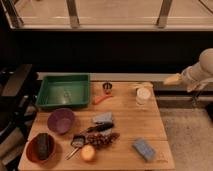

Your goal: Place banana in purple bowl

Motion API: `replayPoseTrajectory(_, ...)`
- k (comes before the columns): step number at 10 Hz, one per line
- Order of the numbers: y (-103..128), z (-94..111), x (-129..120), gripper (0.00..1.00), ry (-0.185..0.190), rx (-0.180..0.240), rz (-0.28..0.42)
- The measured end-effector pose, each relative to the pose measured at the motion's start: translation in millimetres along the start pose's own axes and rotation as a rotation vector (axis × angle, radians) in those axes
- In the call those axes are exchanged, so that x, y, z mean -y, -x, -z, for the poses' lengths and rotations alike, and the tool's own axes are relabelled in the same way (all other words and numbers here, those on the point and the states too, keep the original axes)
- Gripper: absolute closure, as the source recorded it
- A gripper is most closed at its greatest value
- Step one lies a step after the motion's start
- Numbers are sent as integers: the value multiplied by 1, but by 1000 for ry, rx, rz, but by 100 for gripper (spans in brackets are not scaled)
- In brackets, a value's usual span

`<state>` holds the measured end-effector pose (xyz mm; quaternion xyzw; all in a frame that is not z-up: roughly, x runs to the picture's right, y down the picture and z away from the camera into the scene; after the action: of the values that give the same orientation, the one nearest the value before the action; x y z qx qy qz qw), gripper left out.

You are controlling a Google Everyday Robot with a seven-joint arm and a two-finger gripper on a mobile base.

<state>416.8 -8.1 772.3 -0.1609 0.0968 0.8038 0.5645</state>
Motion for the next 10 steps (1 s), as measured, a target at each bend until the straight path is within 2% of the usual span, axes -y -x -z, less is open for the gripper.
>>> replayPoseTrajectory(10, 0, 1, 0, 20, 1, 1, 0)
